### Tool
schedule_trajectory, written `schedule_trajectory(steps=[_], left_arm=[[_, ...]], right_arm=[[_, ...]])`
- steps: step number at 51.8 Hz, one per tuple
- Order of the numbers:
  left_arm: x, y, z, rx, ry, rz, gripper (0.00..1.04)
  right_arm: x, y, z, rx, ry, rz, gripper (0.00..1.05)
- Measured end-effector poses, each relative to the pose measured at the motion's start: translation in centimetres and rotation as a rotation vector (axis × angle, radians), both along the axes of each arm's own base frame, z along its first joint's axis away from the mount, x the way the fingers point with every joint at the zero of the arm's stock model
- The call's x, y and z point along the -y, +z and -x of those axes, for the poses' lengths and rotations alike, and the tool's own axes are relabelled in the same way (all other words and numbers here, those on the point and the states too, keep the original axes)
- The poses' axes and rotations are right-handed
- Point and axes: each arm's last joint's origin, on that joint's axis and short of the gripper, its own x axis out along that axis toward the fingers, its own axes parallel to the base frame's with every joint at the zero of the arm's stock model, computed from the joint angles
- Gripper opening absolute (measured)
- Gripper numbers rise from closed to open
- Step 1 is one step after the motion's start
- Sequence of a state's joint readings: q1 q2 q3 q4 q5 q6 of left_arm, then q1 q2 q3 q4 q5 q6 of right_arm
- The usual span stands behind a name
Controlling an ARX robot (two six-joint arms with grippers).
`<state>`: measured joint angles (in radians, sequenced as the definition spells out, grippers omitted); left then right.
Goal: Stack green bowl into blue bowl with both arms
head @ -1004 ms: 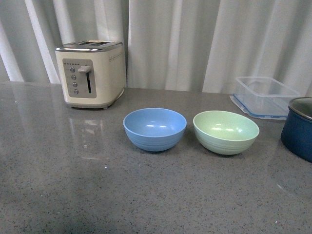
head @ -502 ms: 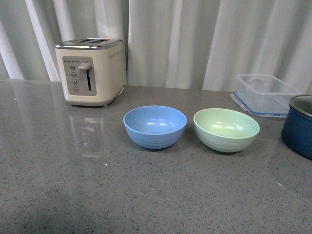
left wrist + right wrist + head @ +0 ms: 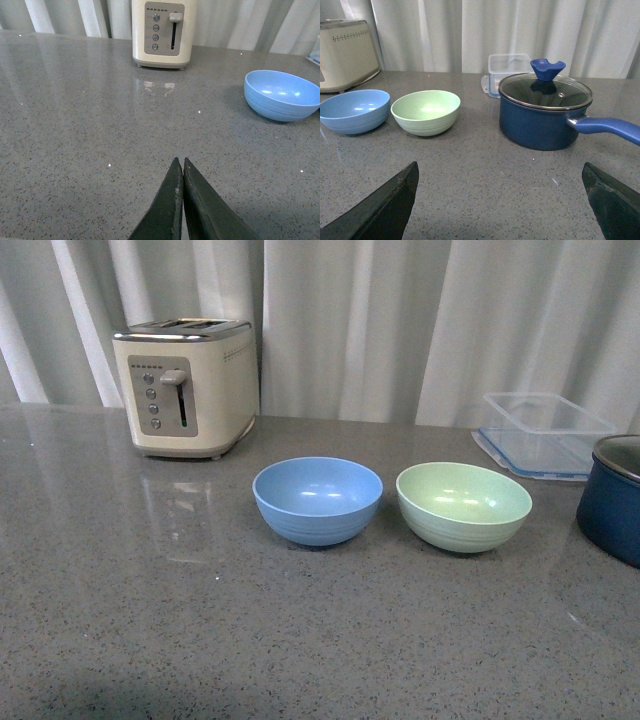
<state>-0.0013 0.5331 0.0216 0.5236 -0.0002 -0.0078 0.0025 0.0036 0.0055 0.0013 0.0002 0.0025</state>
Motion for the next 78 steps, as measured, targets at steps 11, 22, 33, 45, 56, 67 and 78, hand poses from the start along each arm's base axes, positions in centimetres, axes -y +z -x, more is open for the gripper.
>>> schedule_trajectory(steps=[11, 22, 33, 45, 56, 67, 78], left_arm=[[0.0, 0.2, 0.7, 0.004, 0.000, 0.000, 0.04], [0.0, 0.3, 1.3, 0.010, 0.000, 0.000, 0.04], [0.0, 0.3, 1.9, 0.017, 0.000, 0.000, 0.04], [0.0, 0.3, 2.2, 0.014, 0.000, 0.000, 0.04], [0.0, -0.1, 3.0, -0.011, 0.000, 0.000, 0.04], [0.0, -0.1, 3.6, 0.006, 0.000, 0.000, 0.10], [0.0, -0.1, 3.6, 0.006, 0.000, 0.000, 0.50]], right_arm=[[0.0, 0.0, 0.0, 0.000, 0.001, 0.000, 0.95], [0.0, 0.0, 0.0, 0.000, 0.001, 0.000, 0.95], [0.0, 0.0, 0.0, 0.000, 0.001, 0.000, 0.95], [0.0, 0.0, 0.0, 0.000, 0.001, 0.000, 0.95], [0.0, 0.0, 0.0, 0.000, 0.001, 0.000, 0.95], [0.0, 0.0, 0.0, 0.000, 0.001, 0.000, 0.95], [-0.1, 0.0, -0.1, -0.108, 0.154, -0.038, 0.95]])
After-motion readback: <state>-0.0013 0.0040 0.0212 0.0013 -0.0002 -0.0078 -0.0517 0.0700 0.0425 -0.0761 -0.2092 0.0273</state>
